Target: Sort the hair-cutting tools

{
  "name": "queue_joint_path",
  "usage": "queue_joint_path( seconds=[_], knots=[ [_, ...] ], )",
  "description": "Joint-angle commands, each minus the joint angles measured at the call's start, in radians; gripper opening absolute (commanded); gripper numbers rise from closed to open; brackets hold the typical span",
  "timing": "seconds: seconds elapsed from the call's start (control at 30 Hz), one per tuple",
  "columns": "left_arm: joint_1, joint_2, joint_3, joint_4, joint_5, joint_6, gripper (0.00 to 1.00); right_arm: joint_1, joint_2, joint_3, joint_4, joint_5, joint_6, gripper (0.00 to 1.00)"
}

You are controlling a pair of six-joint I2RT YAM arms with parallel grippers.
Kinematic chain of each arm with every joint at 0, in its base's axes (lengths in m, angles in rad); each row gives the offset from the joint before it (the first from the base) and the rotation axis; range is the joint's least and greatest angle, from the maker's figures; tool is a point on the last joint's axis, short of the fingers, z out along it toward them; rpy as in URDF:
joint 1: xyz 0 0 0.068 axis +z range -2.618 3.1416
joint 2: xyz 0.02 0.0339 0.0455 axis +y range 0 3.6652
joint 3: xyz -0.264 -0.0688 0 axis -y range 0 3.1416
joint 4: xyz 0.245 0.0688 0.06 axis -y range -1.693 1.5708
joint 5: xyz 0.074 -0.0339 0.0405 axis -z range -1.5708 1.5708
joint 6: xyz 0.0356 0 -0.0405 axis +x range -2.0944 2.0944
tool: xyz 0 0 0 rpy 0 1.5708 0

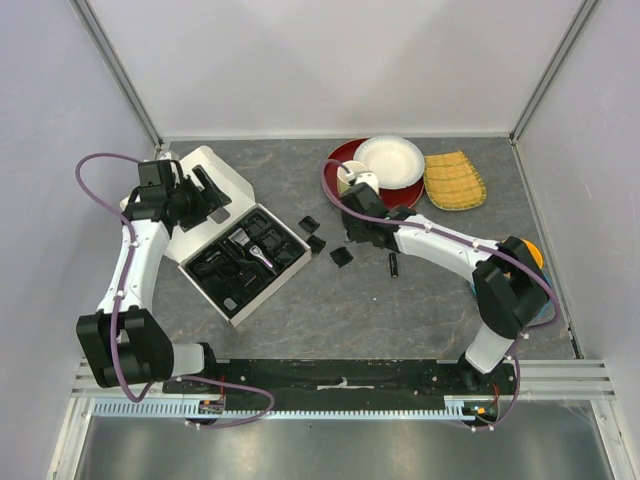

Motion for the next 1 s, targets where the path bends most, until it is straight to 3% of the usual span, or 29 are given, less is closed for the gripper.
queue_joint_path(
  seconds=[0.0,0.27,0.73,0.97],
  knots=[
    [-0.002,0.009,0.014,0.015,-0.075,0.046,0.86,-0.077,-0.060,-0.090,-0.089,0.111,0.078,0.59],
    [-0.001,0.016,-0.026,0.036,-0.049,0.053,0.86,-0.142,-0.072,-0.190,-0.093,0.085,0.101,0.60],
    [-0.001,-0.003,-0.036,0.041,-0.004,0.050,0.86,-0.169,-0.026,-0.228,-0.089,-0.044,0.098,0.52],
    [-0.001,-0.020,-0.046,0.039,-0.003,0.050,0.86,-0.168,-0.022,-0.226,-0.083,-0.058,0.091,0.34]
  ],
)
